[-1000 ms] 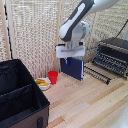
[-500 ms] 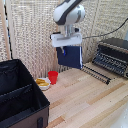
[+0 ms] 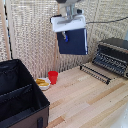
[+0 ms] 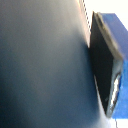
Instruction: Gently maneuver your gripper in the book's direction. Confidently hold the book by angling your gripper properly. Relocate the book to the caddy. Pinpoint the back pocket of the caddy and set the book down inside it.
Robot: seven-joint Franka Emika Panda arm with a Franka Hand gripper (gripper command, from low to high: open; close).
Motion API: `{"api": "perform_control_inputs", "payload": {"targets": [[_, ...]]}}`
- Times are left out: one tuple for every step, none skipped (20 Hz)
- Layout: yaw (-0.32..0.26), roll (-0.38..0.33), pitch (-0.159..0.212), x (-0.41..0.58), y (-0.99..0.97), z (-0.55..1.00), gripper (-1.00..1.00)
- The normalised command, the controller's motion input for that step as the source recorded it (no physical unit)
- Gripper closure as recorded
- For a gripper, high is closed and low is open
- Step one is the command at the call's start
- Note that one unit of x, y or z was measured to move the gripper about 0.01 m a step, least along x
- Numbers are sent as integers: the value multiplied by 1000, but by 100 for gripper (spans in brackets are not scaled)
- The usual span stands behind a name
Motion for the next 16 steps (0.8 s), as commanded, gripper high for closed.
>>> {"api": "perform_control_inputs", "payload": {"targets": [[-189,0,-47,-54,463,751,100],[-194,0,-50,-54,457,757,100],[-192,0,-43,-60,454,743,100],[-191,0,-44,-60,454,731,100],[-195,0,-47,-54,454,734,100],[-207,0,-59,-34,451,734,100],[-220,0,-64,-26,431,723,100],[-226,0,-63,-20,426,700,100],[-239,0,-63,-17,400,674,100],[-252,0,-61,-11,383,637,100],[-249,0,-55,-6,400,597,100],[-232,0,-36,-3,443,514,100],[-215,0,-14,0,491,434,100],[-213,0,-9,0,497,406,100],[-215,0,0,0,497,320,100],[-230,1,0,0,471,246,100]]}}
